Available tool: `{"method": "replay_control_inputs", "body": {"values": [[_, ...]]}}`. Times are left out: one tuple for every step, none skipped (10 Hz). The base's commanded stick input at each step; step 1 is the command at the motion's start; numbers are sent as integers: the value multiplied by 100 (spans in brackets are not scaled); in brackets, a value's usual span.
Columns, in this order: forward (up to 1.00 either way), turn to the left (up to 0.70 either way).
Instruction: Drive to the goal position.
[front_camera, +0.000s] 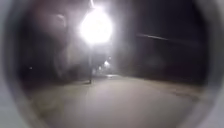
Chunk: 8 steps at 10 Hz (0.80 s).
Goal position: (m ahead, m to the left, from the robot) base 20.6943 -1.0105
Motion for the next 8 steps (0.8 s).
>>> {"method": "replay_control_inputs", "body": {"values": [[100,0],[100,0],[100,0],[100,0],[100,0],[100,2],[100,4],[100,6]]}}
